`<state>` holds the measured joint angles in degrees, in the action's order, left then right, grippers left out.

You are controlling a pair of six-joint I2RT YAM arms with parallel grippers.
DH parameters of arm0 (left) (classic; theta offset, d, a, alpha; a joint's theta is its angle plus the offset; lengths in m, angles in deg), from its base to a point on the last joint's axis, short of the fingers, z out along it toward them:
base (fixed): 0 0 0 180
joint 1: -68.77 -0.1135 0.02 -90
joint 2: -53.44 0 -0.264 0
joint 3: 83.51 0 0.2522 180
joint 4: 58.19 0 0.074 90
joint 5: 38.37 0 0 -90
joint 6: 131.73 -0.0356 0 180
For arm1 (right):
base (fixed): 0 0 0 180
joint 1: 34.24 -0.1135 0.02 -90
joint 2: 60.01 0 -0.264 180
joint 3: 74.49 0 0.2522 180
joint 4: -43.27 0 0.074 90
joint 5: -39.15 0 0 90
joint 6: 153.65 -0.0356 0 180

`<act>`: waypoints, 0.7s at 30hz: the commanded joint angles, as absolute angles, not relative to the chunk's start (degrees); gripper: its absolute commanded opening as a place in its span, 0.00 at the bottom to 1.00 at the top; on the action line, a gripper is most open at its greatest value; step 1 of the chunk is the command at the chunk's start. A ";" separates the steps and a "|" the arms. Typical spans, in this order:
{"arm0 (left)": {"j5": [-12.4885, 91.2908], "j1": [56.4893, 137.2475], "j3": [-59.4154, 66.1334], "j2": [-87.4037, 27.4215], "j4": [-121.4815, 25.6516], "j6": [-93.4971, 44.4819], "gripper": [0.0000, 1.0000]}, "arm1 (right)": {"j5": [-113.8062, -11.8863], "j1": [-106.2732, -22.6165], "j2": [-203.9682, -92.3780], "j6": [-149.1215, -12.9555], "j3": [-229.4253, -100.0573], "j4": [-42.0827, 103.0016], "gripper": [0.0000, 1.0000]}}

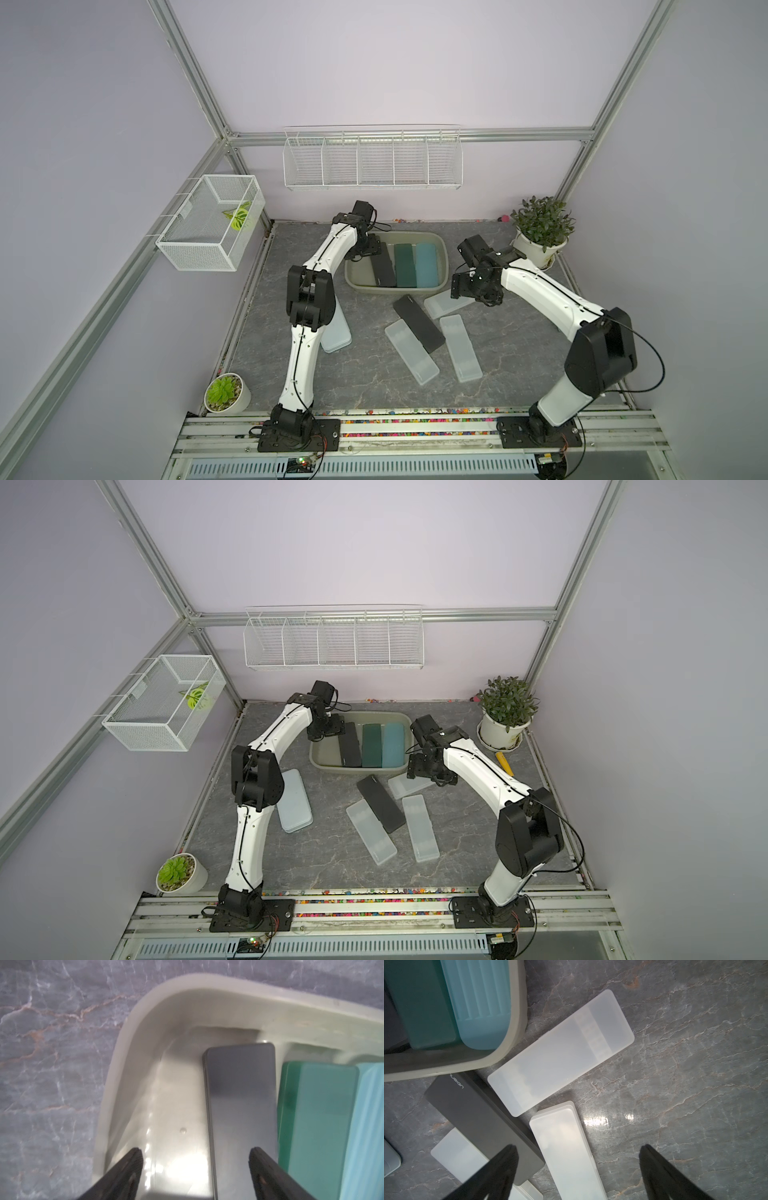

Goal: Put the pencil case into the storage box
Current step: Place the pencil case at the storage box, then adjust the pencil case in the storage box.

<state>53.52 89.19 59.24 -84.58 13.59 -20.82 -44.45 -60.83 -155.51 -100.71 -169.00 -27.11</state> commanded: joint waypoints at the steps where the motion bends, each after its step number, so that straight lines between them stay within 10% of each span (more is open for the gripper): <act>1: 53.15 89.85 62.02 -88.34 15.81 -20.46 0.85 | -43.39 -60.50 -155.06 -101.62 -169.75 -29.10 0.95; 21: 35.24 90.19 60.40 -90.17 8.79 -14.83 0.85 | -44.08 -60.48 -157.74 -101.11 -171.85 -29.31 0.95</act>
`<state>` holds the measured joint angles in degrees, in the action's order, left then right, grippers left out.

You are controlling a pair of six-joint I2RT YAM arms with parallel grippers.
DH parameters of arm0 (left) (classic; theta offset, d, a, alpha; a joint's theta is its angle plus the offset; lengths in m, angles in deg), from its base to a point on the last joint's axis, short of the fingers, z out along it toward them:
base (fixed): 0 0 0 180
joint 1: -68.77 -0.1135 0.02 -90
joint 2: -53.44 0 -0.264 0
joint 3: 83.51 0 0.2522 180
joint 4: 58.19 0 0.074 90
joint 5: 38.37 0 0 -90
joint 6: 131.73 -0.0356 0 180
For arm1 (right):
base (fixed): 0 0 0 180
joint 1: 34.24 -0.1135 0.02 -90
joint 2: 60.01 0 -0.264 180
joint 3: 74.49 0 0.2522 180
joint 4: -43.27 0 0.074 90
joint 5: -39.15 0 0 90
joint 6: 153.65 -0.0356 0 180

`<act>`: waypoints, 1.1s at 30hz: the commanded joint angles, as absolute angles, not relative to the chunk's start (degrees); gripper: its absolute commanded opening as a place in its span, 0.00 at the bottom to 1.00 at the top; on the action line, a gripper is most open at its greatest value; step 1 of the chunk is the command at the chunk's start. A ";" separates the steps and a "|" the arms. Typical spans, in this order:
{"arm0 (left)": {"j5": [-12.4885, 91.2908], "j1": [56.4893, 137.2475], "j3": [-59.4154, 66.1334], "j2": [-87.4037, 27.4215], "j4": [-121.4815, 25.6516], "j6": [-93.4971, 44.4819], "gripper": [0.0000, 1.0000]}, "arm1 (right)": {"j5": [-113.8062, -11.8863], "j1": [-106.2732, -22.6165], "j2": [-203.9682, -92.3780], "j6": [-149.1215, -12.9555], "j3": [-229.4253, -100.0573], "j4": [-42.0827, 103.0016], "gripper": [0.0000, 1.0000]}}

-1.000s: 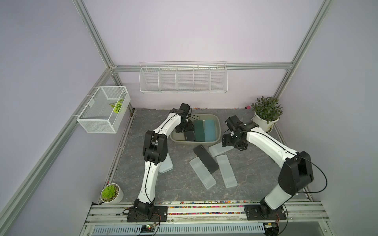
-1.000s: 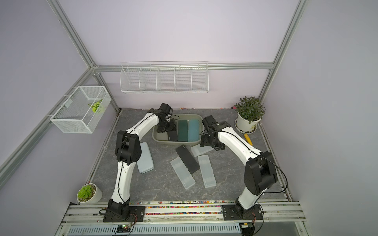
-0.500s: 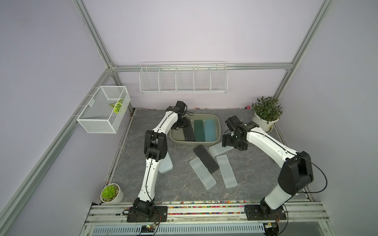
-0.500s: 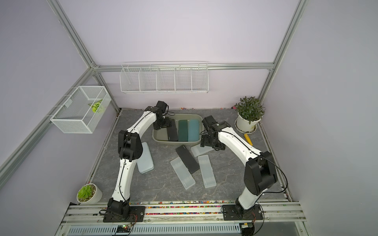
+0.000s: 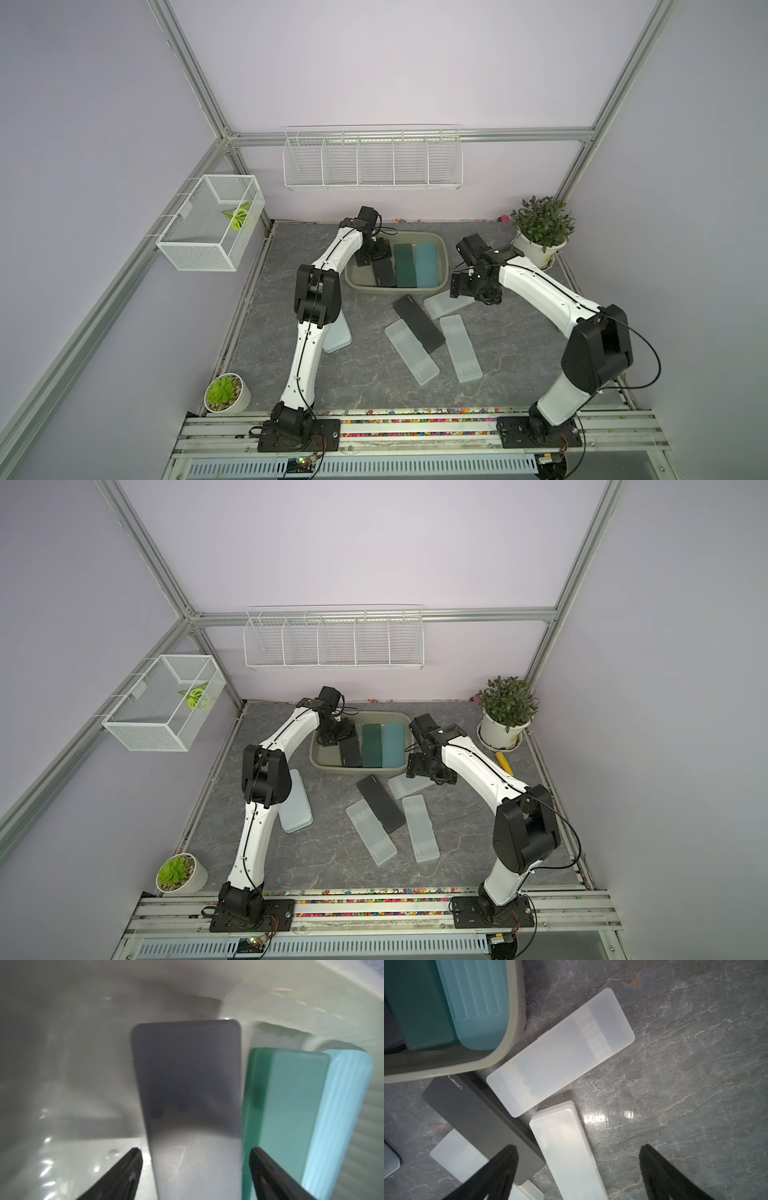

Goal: Put the pencil case into the storage box
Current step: Adjust the pencil case in the storage box.

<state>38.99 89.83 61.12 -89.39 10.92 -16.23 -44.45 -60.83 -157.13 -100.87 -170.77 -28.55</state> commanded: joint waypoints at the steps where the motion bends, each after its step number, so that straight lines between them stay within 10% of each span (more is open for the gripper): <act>1: 34.96 90.20 60.37 -90.13 8.59 -14.70 0.85 | -44.16 -60.58 -157.69 -101.12 -171.90 -29.28 0.95; 22: 39.11 91.62 57.59 -80.22 9.81 -13.19 0.90 | -44.84 -61.06 -156.20 -100.07 -170.35 -27.72 0.95; 33: 47.84 100.61 36.12 -61.03 18.70 -10.99 0.83 | -45.07 -60.98 -149.74 -100.82 -164.38 -26.04 0.95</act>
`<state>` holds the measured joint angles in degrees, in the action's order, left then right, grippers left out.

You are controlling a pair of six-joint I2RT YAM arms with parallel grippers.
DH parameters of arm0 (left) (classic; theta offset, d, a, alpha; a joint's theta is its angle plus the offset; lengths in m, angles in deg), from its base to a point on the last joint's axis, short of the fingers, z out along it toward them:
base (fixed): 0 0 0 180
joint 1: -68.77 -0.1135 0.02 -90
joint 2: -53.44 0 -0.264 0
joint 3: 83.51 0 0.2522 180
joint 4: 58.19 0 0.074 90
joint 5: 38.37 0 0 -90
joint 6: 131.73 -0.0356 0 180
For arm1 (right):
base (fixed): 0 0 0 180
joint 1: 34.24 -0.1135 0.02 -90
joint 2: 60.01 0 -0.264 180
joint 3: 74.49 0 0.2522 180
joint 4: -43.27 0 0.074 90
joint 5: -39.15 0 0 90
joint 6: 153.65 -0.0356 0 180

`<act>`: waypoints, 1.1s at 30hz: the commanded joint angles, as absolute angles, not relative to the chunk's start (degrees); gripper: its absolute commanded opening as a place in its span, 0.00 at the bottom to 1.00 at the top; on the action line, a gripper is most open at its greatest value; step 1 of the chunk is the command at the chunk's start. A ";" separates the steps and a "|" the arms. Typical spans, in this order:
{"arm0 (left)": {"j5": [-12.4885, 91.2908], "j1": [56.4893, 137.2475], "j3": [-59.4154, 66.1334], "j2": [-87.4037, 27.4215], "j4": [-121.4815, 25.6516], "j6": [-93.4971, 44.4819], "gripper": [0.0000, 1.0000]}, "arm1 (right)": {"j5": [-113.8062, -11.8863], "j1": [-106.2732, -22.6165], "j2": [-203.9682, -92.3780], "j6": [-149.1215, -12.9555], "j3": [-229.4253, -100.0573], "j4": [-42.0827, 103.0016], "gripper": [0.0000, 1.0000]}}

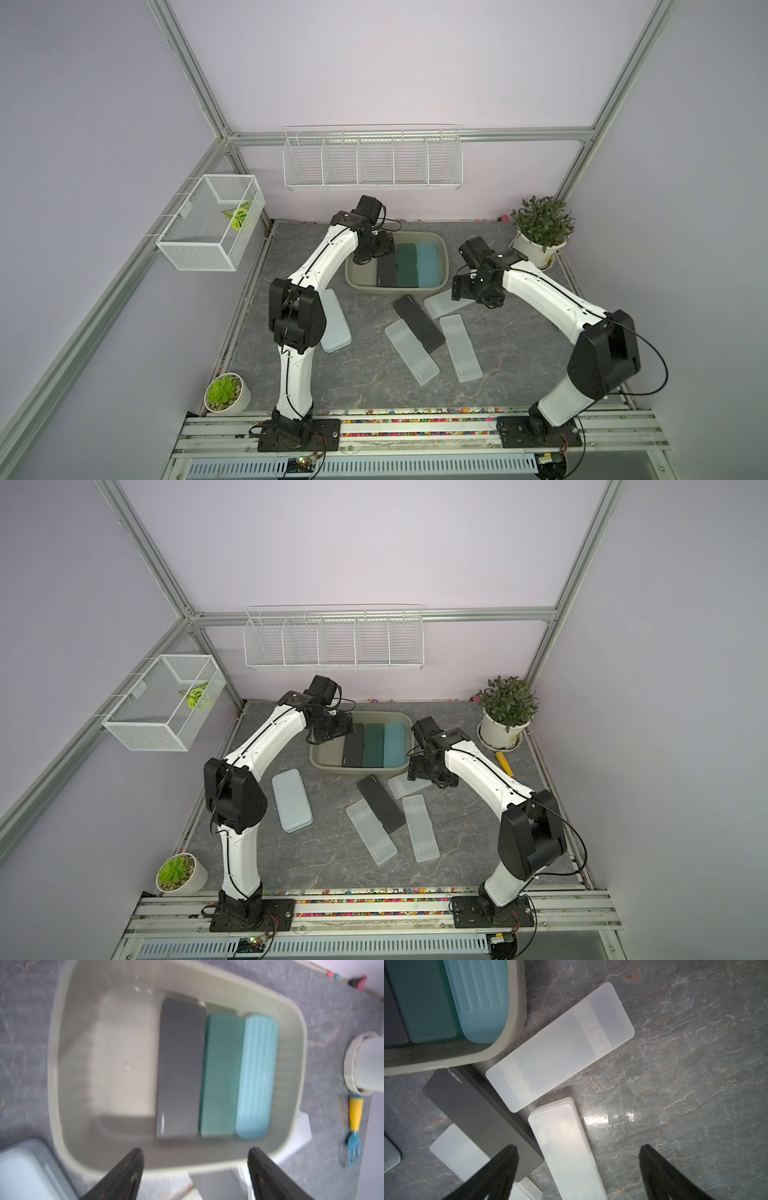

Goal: Put the pencil case into the storage box
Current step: Adjust the pencil case in the storage box, then pick up the pencil case from the center of the board.

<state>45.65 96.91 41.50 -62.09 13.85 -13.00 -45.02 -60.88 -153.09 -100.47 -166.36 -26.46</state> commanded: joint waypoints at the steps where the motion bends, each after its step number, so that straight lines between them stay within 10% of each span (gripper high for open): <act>1: 47.59 102.01 32.92 -59.46 18.86 -9.35 0.84 | -45.05 -61.00 -148.80 -100.83 -163.58 -26.06 0.95; 13: 46.21 122.19 21.85 -59.85 21.92 6.44 1.00 | -45.76 -60.96 -137.61 -103.77 -151.50 -25.77 0.95; 33: 44.37 132.05 17.45 -64.89 16.15 14.63 1.00 | -45.18 -60.97 -130.21 -103.05 -145.19 -28.40 0.95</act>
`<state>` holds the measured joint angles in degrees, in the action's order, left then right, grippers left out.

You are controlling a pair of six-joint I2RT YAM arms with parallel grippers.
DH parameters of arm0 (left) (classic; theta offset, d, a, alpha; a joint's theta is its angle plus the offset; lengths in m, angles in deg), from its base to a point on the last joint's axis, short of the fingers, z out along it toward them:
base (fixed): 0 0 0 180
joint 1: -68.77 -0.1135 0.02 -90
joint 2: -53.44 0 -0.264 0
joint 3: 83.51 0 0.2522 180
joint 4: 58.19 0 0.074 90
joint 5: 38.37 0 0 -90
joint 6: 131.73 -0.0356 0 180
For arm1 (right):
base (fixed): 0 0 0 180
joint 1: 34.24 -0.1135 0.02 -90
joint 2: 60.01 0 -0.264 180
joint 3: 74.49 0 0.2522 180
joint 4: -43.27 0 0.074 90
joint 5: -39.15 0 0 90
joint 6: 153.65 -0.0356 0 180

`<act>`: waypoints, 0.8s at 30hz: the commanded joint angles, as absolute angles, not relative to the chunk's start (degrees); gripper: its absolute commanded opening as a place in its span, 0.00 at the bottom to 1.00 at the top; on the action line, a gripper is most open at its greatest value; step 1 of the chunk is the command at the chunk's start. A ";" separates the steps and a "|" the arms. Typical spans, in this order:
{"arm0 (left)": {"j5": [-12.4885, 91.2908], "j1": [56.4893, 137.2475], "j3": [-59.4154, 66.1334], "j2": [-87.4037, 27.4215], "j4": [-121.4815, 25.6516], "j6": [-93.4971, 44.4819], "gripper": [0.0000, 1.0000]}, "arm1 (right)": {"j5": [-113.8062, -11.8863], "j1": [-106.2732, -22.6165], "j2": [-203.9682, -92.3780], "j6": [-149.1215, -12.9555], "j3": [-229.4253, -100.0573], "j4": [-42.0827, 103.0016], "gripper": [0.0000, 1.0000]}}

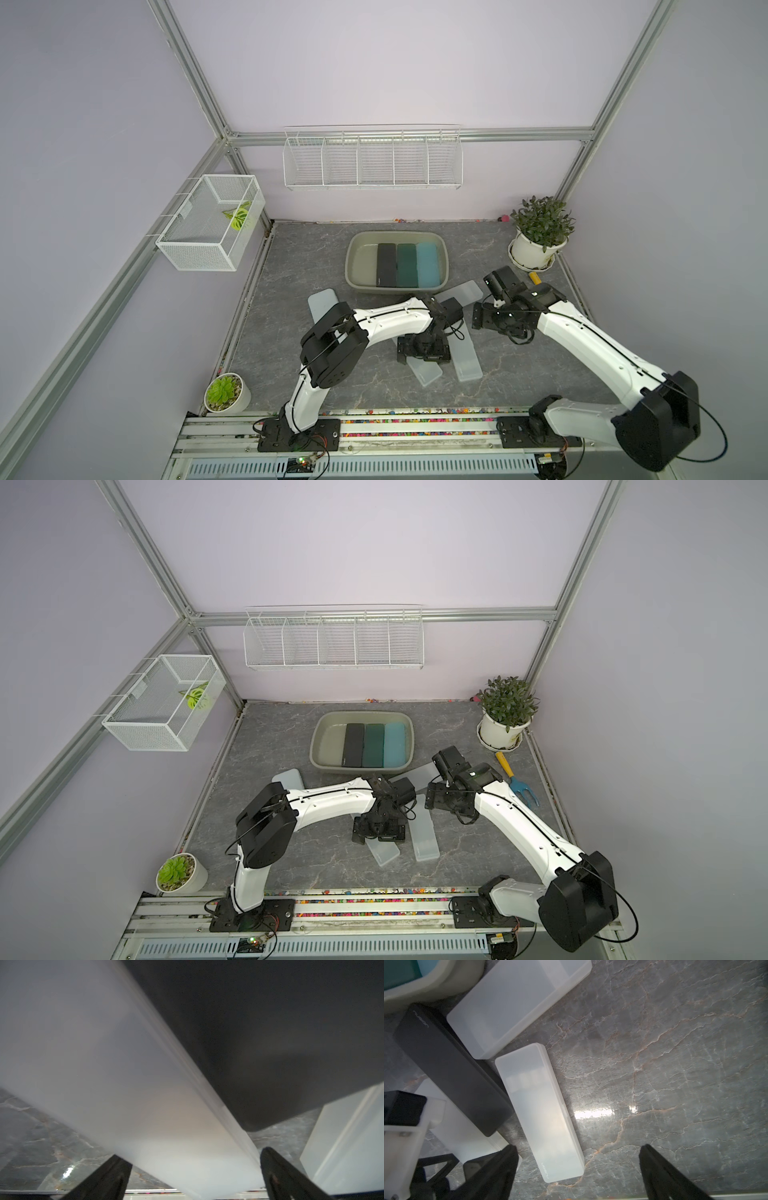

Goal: Put the pencil case into the storage box
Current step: Pick up the pencil case from the center of the board.

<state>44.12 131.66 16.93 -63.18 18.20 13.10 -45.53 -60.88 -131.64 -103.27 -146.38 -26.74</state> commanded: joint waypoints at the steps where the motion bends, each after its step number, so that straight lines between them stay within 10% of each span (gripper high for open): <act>1: 44.54 132.14 16.60 -64.78 16.16 14.79 1.00 | -45.21 -60.96 -130.00 -103.02 -145.03 -28.58 0.95; 12: 51.58 131.45 7.29 -61.55 20.02 14.70 0.95 | -45.07 -60.98 -128.22 -103.25 -143.89 -28.74 0.95; 24: 54.50 128.69 3.00 -55.06 20.04 12.10 0.55 | -44.68 -60.98 -129.41 -103.73 -145.73 -29.03 0.95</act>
